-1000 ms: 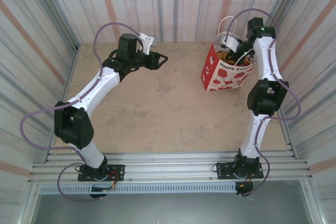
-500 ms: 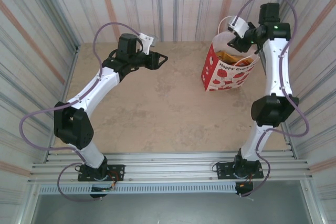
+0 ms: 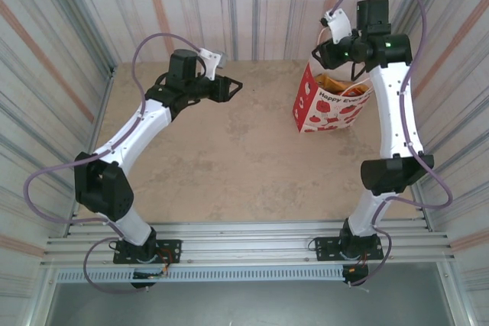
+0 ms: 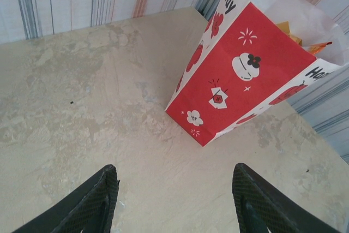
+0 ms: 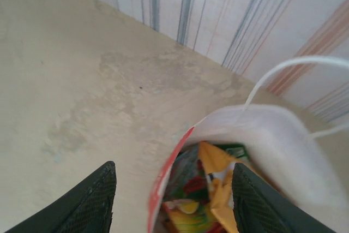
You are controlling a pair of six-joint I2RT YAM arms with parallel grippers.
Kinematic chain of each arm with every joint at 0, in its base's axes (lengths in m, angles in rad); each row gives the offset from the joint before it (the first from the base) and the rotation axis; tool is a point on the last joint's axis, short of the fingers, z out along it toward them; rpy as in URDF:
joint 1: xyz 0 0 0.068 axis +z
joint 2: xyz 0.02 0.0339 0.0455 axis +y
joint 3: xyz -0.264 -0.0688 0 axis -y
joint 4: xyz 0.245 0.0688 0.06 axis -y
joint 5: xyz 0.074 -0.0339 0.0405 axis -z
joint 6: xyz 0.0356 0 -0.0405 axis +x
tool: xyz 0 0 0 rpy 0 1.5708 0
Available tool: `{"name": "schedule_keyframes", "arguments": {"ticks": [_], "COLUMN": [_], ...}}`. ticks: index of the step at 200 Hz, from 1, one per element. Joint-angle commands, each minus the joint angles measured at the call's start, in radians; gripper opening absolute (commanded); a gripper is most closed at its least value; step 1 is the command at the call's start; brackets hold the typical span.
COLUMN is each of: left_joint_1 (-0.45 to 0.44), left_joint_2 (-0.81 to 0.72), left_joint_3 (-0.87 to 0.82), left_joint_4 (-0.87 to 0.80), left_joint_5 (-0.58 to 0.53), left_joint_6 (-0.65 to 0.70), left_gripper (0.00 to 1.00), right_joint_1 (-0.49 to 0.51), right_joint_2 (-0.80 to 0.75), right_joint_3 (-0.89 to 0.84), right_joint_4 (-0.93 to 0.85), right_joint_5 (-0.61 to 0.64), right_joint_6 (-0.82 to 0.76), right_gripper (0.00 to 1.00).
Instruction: Place the snacks into the paper bag
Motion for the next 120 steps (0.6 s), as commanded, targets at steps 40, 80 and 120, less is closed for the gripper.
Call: {"name": "schedule_keyframes", "arguments": {"ticks": [40, 80, 120], "left_joint_1": [0.008, 0.01, 0.011], "left_joint_2": [-0.053, -0.055, -0.058], "left_joint_3": [-0.029, -0.032, -0.042], "left_joint_4": [-0.019, -0.027, -0.03], "left_joint_5": [-0.011, -0.016, -0.018], "left_joint_6": [0.004, 0.014, 0.012], "left_gripper": [0.6, 0.6, 0.6], "right_joint_1": [-0.01, 0.011, 0.04], "right_joint_2": [0.146, 0.23, 0.271], "right_joint_3": [0.026, 0.05, 0.052], "right_joint_4": [-0.093, -0.129, -0.129], "right_joint_5": [0.01, 0.022, 0.012], "right_joint_6": [0.469, 0.484, 0.505], "right_gripper": [0.54, 0.55, 0.45]}}
